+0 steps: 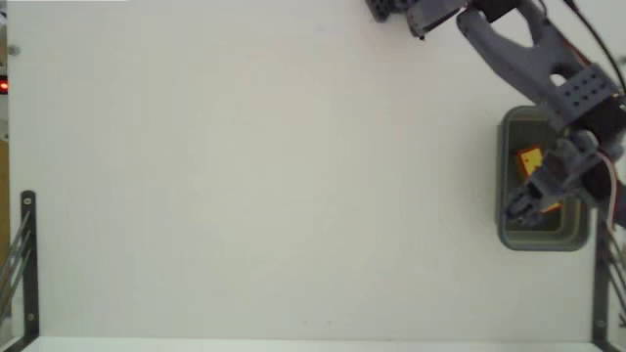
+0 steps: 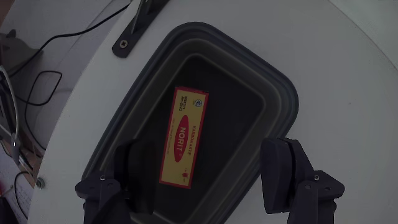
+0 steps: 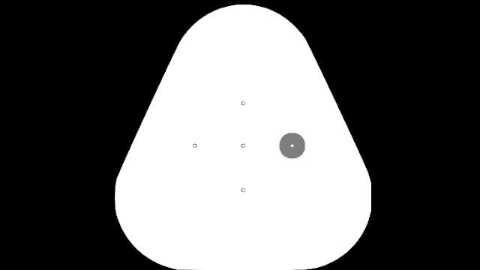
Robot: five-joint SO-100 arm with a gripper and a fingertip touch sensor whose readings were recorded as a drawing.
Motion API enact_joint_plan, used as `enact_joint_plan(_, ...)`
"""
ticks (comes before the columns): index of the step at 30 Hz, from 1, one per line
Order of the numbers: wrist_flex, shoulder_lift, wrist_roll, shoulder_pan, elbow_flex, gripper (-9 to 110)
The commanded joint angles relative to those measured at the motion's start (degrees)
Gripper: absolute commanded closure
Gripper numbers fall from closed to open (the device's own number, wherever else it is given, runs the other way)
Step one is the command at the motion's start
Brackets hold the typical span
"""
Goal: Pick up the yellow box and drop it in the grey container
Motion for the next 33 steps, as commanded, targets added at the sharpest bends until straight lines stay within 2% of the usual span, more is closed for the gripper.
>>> enact_joint_plan(1, -1.5, 4.9, 0.3, -0.9, 0.6, -9)
enact_joint_plan(19, -1.5, 5.3, 0.3, -0.6, 1.1, -9)
enact_joint_plan(33, -1.5, 10.7, 0.3, 3.5, 6.4, -9)
